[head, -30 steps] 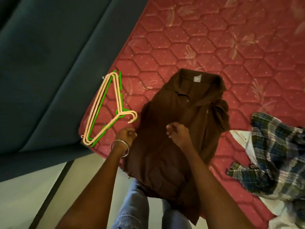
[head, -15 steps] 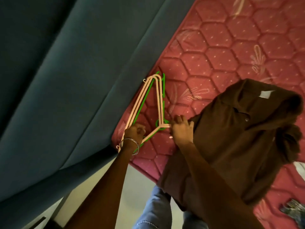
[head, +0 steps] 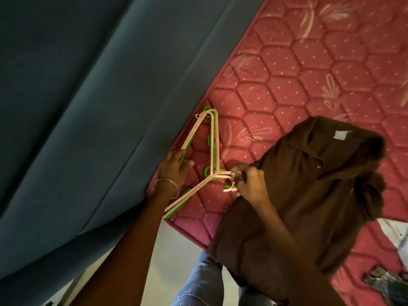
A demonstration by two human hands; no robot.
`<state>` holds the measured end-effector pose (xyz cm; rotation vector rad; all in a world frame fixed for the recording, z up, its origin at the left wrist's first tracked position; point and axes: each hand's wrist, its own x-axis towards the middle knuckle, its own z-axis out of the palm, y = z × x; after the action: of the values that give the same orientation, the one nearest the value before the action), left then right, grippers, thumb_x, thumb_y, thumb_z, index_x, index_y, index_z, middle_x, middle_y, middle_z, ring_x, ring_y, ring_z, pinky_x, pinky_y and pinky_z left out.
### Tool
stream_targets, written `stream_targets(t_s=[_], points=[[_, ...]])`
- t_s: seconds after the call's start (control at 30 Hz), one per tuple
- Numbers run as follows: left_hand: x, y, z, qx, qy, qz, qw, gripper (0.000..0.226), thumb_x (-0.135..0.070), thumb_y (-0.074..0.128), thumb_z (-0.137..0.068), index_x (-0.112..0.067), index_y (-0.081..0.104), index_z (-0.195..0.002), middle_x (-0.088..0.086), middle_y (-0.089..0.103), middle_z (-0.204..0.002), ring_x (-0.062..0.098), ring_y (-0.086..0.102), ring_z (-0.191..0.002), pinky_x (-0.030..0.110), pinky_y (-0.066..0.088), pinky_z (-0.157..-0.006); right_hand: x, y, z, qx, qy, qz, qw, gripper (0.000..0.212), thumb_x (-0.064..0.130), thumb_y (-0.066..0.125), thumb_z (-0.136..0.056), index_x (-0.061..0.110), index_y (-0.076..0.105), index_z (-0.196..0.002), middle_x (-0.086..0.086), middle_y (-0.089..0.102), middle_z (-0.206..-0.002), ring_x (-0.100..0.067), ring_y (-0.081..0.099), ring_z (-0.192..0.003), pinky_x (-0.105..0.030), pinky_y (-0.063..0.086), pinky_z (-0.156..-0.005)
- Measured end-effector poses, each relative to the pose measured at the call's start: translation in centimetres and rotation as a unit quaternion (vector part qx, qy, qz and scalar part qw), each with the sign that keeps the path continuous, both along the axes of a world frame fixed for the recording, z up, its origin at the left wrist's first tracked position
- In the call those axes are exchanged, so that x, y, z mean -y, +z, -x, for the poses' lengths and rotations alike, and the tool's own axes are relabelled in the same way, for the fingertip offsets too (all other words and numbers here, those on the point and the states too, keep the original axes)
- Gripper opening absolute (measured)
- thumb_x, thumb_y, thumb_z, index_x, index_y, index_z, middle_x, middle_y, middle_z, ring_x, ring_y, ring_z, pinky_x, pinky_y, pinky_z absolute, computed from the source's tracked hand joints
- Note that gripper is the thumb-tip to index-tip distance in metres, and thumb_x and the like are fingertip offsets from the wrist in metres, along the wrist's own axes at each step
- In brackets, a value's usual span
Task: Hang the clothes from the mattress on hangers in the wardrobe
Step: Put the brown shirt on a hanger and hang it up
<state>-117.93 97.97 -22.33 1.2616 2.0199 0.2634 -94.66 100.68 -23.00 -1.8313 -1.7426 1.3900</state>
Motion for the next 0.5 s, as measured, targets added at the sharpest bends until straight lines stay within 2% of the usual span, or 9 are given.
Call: stream_targets(t_s=[0.07,0.13,0.17,0.23,0.27,0.33,0.4,0.43,0.5], points=[[-0.8,1.9,-0.7,0.057,-0.034,-0.013,0.998,0.078,-0.062,0.043,-0.074,-0.007,0.056,-0.128,0.017,0.055,-0.122,0.028,0.053,-0.114,0.026,0.037,-0.098,-0.4,1.6,-1.5,-0.018,-0.038,-0.008,0.999,0.025,-0.010,0.057,-0.078,0.007,0.073,-0.086,-0.009,0.072,-0.078,-0.013,0.064,-0.064,-0.017,0.049,-0.063],[-1.9,4.6,-1.9,0.098,-0.122,-0.023,0.987,0.074,-0.064,0.053,-0.071,-0.014,0.059,-0.126,0.008,0.060,-0.119,0.020,0.058,-0.107,0.015,0.039,-0.090,-0.8,3.3,-3.6,-0.065,-0.095,-0.004,0.993,0.028,-0.010,0.052,-0.082,0.011,0.070,-0.079,-0.005,0.069,-0.069,-0.016,0.062,-0.047,-0.022,0.048,-0.046],[-2.3,5.8,-2.7,0.107,-0.177,0.001,0.978,0.072,-0.062,0.062,-0.069,-0.017,0.060,-0.125,0.004,0.062,-0.116,0.018,0.060,-0.102,0.014,0.041,-0.085,-1.0,4.2,-4.9,-0.093,-0.126,-0.002,0.988,0.028,-0.008,0.052,-0.085,0.013,0.068,-0.078,-0.003,0.067,-0.066,-0.019,0.060,-0.042,-0.024,0.047,-0.042],[-2.9,7.6,-4.9,0.048,-0.308,0.053,0.949,0.061,-0.047,0.074,-0.072,-0.020,0.060,-0.125,0.002,0.064,-0.117,0.020,0.062,-0.102,0.023,0.046,-0.086,-1.5,6.3,-7.6,-0.141,-0.187,-0.002,0.972,0.027,-0.005,0.053,-0.090,0.016,0.067,-0.079,0.000,0.066,-0.064,-0.021,0.057,-0.040,-0.026,0.045,-0.039],[-3.0,8.4,-6.2,-0.005,-0.347,0.048,0.937,0.051,-0.036,0.072,-0.079,-0.019,0.061,-0.125,0.004,0.064,-0.118,0.023,0.061,-0.105,0.028,0.047,-0.087,-1.8,7.5,-9.0,-0.168,-0.218,-0.003,0.961,0.026,-0.005,0.054,-0.091,0.015,0.066,-0.080,0.001,0.066,-0.062,-0.019,0.056,-0.040,-0.025,0.045,-0.037],[-3.1,9.7,-9.2,-0.078,-0.373,-0.050,0.923,0.030,-0.020,0.064,-0.084,-0.016,0.067,-0.114,0.009,0.067,-0.107,0.031,0.066,-0.094,0.040,0.053,-0.079,-2.0,9.8,-11.9,-0.221,-0.266,-0.013,0.938,0.022,-0.006,0.055,-0.090,0.011,0.066,-0.080,0.000,0.065,-0.059,-0.016,0.055,-0.038,-0.022,0.044,-0.035],[-3.1,10.5,-12.1,-0.090,-0.378,-0.130,0.912,0.023,-0.016,0.058,-0.079,-0.013,0.071,-0.098,0.012,0.067,-0.088,0.034,0.067,-0.073,0.044,0.056,-0.062,-1.9,11.8,-14.7,-0.266,-0.288,-0.012,0.920,0.013,0.000,0.058,-0.091,0.006,0.067,-0.083,-0.002,0.066,-0.060,-0.015,0.058,-0.041,-0.022,0.046,-0.037],[-3.3,10.9,-13.8,-0.094,-0.376,-0.165,0.907,0.024,-0.016,0.055,-0.078,-0.013,0.071,-0.095,0.012,0.065,-0.084,0.035,0.066,-0.070,0.042,0.056,-0.059,-1.6,12.8,-16.6,-0.290,-0.290,-0.011,0.912,0.010,0.011,0.060,-0.091,0.005,0.067,-0.085,-0.002,0.067,-0.062,-0.015,0.061,-0.045,-0.022,0.048,-0.039],[-3.7,11.8,-16.4,-0.121,-0.365,-0.217,0.897,0.028,-0.015,0.047,-0.080,-0.013,0.070,-0.096,0.012,0.061,-0.082,0.035,0.062,-0.072,0.040,0.052,-0.060,-1.0,13.6,-20.6,-0.322,-0.265,0.000,0.909,0.034,0.042,0.064,-0.083,0.009,0.069,-0.092,-0.001,0.072,-0.077,-0.016,0.068,-0.064,-0.025,0.055,-0.051]])
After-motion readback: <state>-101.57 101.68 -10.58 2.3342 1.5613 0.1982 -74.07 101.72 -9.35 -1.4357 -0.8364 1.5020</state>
